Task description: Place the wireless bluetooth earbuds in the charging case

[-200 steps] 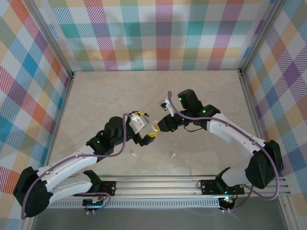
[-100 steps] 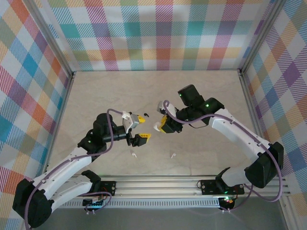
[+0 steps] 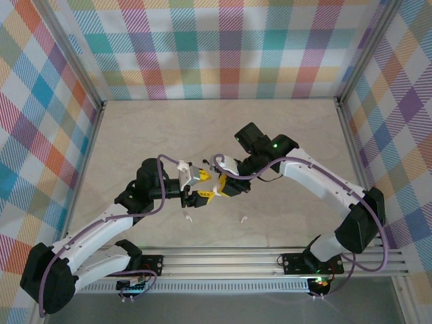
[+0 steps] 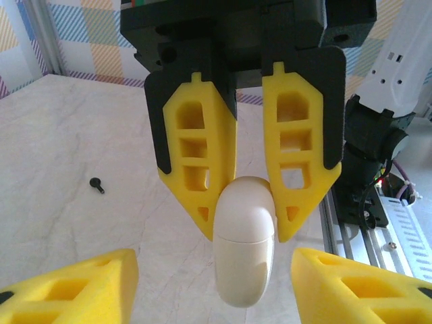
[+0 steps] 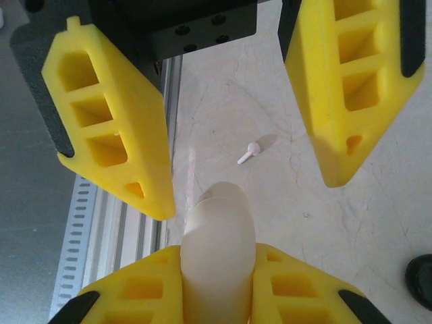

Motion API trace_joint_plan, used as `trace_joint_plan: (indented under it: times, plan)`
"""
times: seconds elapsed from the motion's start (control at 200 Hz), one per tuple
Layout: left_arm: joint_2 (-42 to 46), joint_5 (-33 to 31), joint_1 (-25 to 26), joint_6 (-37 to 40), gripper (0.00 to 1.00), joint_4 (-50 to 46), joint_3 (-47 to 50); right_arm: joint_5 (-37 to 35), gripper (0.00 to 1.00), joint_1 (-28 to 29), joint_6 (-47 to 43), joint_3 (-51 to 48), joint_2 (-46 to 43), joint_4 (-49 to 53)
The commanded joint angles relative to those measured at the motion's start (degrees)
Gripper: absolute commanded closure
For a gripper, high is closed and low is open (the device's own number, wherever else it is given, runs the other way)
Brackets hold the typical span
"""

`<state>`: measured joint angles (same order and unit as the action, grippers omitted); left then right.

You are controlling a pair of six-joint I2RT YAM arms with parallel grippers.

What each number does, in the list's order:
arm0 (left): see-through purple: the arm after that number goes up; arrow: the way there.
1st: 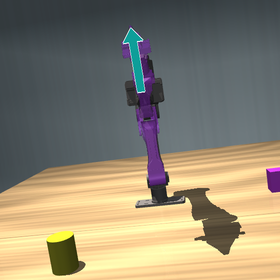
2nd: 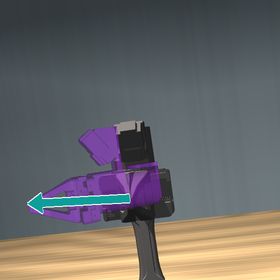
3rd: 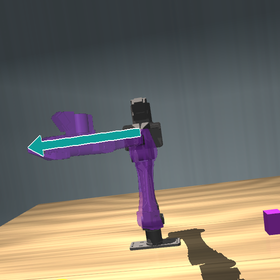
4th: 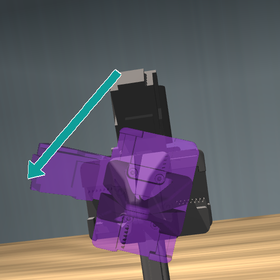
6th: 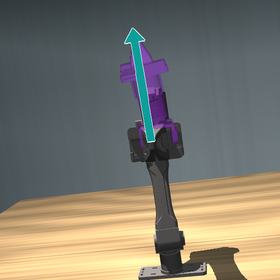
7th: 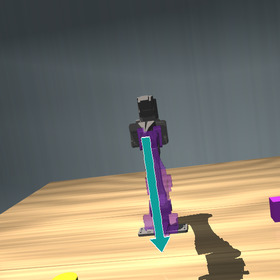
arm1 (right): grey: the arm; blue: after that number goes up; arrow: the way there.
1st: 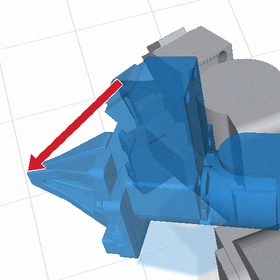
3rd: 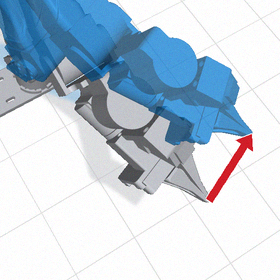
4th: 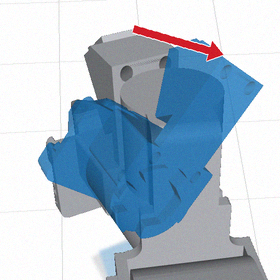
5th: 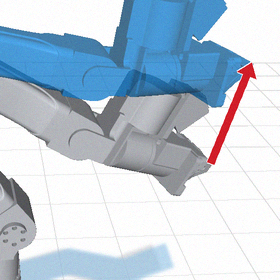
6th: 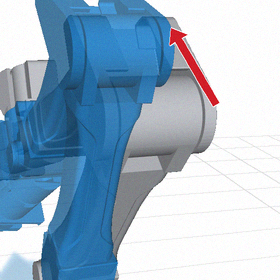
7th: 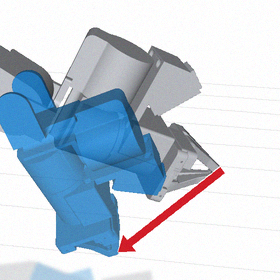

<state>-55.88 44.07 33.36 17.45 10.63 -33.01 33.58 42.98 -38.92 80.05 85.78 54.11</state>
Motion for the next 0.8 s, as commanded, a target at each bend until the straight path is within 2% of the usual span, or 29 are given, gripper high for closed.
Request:
trace_joint_plan:
  times: [0.0,0.09,0.39,0.795]
  plan:
    - [0.14,3.38,0.39,1.71,0.41,-0.57,0.36,0.46,0.85,0.76,-3.3,1.86,-0.55,1.08]
    - [-0.76,4.42,0.47,1.71,0.47,-0.78,-0.09,-0.17,0.85,1.11,-3.8,1.86,-0.61,1.5]
    - [-3.54,5.65,1.0,2.32,0.49,-2.89,-2.4,-0.7,0.86,1.57,-3.97,1.35,-1.97,0.63]
    - [-3.77,6.27,1.53,3.1,0.6,-3.77,-3.32,-0.62,0.86,1.93,-4.06,1.25,-1.78,-0.05]
